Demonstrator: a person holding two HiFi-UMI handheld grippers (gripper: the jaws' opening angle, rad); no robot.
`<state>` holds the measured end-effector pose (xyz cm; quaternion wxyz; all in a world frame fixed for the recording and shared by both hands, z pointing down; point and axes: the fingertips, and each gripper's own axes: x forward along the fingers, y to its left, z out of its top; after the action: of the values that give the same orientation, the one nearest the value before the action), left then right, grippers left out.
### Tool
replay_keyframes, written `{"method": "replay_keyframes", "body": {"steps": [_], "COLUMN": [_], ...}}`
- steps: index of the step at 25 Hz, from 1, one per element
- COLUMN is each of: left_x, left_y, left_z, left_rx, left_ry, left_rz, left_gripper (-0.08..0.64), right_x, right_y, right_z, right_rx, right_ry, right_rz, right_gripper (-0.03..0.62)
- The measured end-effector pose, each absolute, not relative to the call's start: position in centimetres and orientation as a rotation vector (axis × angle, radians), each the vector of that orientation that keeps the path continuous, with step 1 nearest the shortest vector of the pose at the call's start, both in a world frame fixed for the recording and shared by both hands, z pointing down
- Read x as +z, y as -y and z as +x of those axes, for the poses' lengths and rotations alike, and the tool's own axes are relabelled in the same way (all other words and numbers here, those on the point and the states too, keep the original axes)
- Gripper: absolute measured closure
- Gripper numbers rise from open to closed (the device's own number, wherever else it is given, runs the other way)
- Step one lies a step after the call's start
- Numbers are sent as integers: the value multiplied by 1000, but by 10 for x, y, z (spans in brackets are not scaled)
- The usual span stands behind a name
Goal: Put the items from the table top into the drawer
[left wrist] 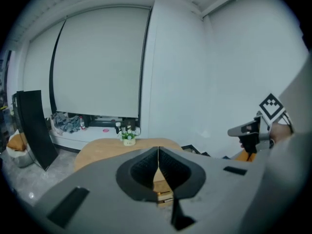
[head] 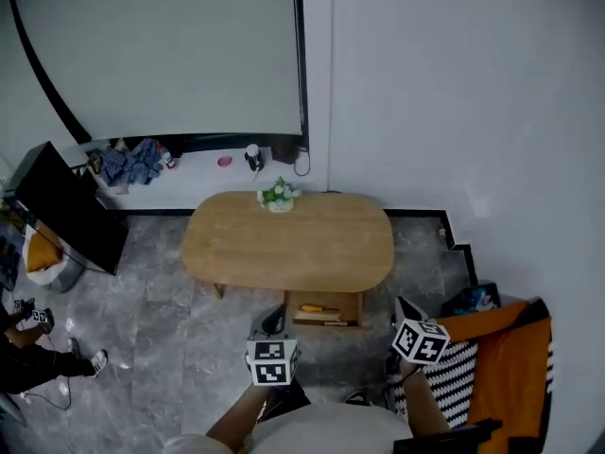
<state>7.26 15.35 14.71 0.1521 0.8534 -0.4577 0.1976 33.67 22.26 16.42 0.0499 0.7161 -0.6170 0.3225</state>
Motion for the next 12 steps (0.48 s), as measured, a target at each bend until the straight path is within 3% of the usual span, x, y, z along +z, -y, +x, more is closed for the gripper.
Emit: {"method": "replay_keyframes", "body": {"steps": [6,12], "left_x": [110,101], "left_y": [-157,-167], "left_z": [66,67], "left_rx": [486,494], "left_ry": [1451,1477], "left_rz": [2414,2420], "left_gripper": [549,549], "right_x": [116,110], "right_y": [-243,-247], "right_z": [367,377], "right_rx": [751,781], "right_ry": [1899,1908], "right_rz": [2223,2253], "right_gripper": [600,598]}}
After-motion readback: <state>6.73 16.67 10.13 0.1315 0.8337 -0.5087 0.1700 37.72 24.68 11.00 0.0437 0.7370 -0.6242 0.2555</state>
